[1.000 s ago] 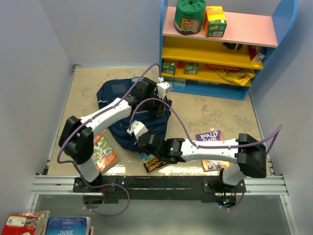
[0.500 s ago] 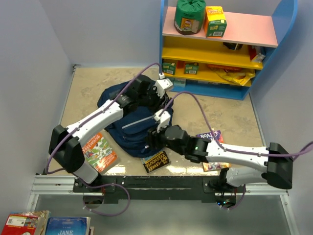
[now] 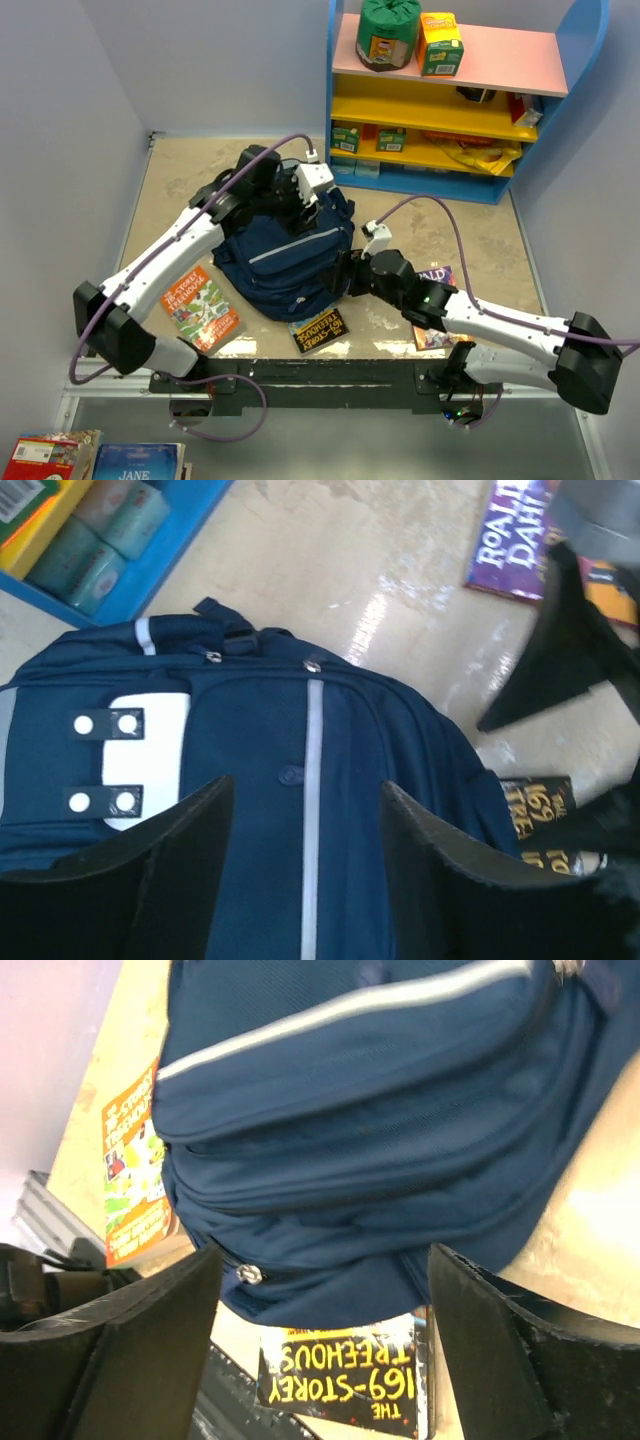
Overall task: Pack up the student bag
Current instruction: Unzip the student bag at the center of the board.
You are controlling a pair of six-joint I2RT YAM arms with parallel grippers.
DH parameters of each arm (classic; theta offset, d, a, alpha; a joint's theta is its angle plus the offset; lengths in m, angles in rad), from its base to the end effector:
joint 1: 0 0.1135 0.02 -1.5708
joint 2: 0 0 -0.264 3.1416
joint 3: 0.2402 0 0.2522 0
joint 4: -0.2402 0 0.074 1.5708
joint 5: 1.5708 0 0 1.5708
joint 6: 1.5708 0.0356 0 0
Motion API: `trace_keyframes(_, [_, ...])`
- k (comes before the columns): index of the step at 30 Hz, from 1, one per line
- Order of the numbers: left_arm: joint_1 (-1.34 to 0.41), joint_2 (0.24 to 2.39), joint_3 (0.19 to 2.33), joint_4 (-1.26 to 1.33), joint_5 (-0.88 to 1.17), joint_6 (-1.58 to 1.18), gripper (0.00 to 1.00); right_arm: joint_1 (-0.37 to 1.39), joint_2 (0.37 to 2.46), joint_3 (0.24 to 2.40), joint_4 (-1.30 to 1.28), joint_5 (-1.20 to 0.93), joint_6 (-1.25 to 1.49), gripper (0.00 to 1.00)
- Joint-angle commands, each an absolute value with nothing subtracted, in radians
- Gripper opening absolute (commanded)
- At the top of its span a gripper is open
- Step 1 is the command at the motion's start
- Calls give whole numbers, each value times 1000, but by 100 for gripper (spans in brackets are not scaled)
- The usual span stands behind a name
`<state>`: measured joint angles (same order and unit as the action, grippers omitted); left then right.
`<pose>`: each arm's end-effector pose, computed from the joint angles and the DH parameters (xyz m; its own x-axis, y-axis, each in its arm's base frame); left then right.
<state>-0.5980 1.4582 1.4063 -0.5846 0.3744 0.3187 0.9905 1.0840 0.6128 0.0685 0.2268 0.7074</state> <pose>0.2606 -0.1933 0.3594 -0.2261 0.5069 -0.8318 0.8824 0.4684 0.0455 0.1394 0.1980 0.2465 -0.6192 0.2105 -0.7565 -0.3935 0.7505 0.5309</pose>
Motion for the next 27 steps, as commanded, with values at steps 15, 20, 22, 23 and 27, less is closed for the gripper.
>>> trace_keyframes(15, [-707,1138,933,-622,549,371,59,739,1324,634,331,-110,871,75])
trace_keyframes(20, [-735,1149,845,-566,496,351,59,715,1315,656,371,-120,864,52])
trace_keyframes(22, [-741,1164,839,-546,460,330,59,710,1325,673,379,-130,853,45])
trace_keyframes(23, [-744,1172,839,-543,453,324,59,709,1328,678,380,-141,851,42])
trace_keyframes(27, [-746,1200,825,-503,364,287,55,706,1330,680,400,-156,844,23])
